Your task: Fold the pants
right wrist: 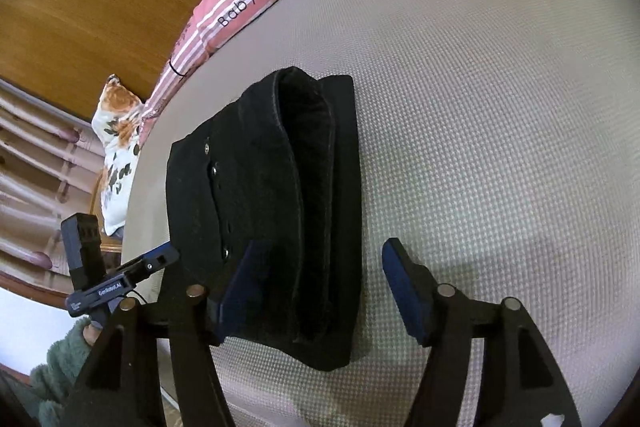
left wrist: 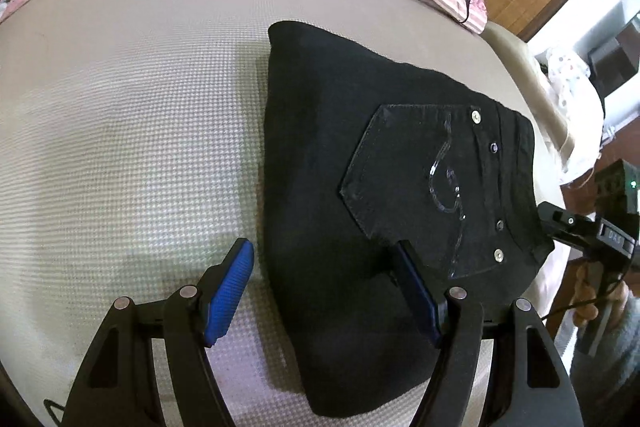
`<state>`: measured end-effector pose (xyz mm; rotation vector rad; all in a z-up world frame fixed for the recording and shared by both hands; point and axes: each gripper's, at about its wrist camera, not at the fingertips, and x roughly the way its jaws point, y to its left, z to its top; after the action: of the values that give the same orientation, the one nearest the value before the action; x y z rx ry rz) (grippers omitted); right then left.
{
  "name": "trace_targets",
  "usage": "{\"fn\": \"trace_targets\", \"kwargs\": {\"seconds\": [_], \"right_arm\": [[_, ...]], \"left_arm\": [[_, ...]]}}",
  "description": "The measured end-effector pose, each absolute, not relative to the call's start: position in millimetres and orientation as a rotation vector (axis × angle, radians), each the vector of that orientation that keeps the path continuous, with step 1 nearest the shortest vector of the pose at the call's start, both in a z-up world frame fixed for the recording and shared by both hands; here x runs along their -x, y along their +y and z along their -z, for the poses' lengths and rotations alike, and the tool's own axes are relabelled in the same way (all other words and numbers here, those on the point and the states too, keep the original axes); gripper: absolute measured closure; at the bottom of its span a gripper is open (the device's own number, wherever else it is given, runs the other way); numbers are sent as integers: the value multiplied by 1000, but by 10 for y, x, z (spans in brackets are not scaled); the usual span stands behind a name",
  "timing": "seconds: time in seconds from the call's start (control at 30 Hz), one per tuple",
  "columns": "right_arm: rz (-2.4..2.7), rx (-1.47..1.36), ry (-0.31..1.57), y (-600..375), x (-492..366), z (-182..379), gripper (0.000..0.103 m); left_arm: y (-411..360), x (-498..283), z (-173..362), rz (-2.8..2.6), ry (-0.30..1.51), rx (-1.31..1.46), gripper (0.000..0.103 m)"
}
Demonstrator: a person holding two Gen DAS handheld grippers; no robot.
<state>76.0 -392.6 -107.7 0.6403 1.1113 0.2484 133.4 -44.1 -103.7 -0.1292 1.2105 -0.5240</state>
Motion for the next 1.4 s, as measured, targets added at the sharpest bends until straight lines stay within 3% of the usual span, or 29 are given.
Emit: {"fn": "trace_targets", "kwargs": {"seconds": [0.37, 0.97, 1.17, 1.4], "right_arm": [[-380, -731, 1115, -4130, -902, 1271, 40], [-542, -798, 1084, -3941, -1235, 1401, 45], [-531, -822, 1085, -4008, -1220, 1457, 59], [-539, -828, 1086, -4039, -1182, 1460, 60]], "left_arm": [[-279, -1537, 1089, 647, 1270, 347, 30], [-296, -1678, 1087, 743, 1219, 434, 28], [-154, -1677, 1157, 741, 1236, 466, 45], [-75, -1700, 1196, 812, 1270, 495, 46]]}}
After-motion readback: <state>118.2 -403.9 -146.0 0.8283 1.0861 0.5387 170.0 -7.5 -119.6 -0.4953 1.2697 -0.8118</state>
